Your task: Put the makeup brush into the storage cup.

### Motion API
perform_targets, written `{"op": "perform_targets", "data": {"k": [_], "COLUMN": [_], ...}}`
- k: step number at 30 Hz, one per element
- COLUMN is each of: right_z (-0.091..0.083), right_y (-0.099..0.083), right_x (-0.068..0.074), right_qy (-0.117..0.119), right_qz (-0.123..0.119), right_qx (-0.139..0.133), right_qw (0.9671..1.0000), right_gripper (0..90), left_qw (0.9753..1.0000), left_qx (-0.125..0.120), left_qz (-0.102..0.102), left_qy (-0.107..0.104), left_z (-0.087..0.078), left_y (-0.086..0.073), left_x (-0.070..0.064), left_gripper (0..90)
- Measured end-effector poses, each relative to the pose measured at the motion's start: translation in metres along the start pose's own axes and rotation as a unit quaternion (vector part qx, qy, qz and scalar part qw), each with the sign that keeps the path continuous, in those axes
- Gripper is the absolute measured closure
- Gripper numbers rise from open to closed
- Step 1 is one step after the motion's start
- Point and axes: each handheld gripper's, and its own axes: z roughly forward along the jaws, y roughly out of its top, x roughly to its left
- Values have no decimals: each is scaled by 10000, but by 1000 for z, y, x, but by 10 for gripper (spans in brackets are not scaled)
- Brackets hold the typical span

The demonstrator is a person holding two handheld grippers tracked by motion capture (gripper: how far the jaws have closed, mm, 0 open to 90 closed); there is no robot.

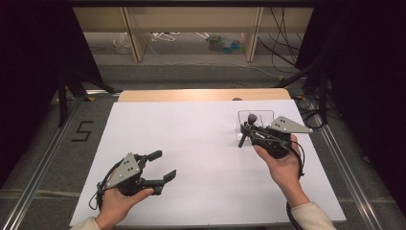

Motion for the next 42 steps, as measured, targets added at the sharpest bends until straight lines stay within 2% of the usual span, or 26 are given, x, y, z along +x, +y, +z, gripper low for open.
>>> {"op": "perform_targets", "data": {"k": [4, 6, 7, 8, 11, 13, 17, 20, 24, 27, 29, 30, 31, 42], "right_z": [-1, -1, -1, -2, -2, -2, -4, -5, -5, -5, -6, -6, -6, -7], "right_y": [0, 0, 0, 0, 0, 0, 1, 1, 0, 0, 0, 1, 0, 0], "right_x": [-1, -1, -3, -2, -3, -4, -6, -7, -7, -9, -10, -9, -9, -13], "right_qy": [-13, -22, -87, -61, -71, -150, -87, -193, -154, -176, -223, -171, -196, -280], "right_qz": [34, 67, -33, 63, 69, 36, 98, 38, 126, 83, 2, 111, 107, 131], "right_qx": [41, -27, -42, 21, 29, -39, 1, -9, -38, -71, -30, 61, -14, -63], "right_qw": [10000, 10000, 9999, 10000, 9999, 9999, 9999, 9998, 9998, 9998, 9997, 9998, 9997, 9995], "right_gripper": [778, 778, 778, 778, 778, 778, 778, 778, 778, 778, 778, 778, 778, 778], "left_qw": [10000, 10000, 10000, 10000, 10000, 10000, 10000, 10000, 10000, 10000, 10000, 10000, 10000, 10000], "left_qx": [-6, 4, 1, -3, -9, -6, -4, -8, -5, -7, -9, -9, -7, -14], "left_qz": [3, 5, -42, -47, -47, 2, -37, -41, -38, -35, -36, -38, -34, -45], "left_qy": [3, 5, 11, 11, 10, 4, 10, 8, 11, 6, 8, 10, 8, 8], "left_z": [0, 0, 0, 0, 0, 0, 0, 0, 0, 0, 0, 0, 0, 0], "left_y": [0, 0, 0, 0, 0, 0, 0, 0, 0, 0, 0, 0, 0, 0], "left_x": [0, 0, 0, 0, 0, 1, 0, 0, 0, 0, 0, 0, 0, 0], "left_gripper": [201, 202, 202, 202, 202, 202, 202, 202, 202, 203, 204, 204, 204, 204]}}
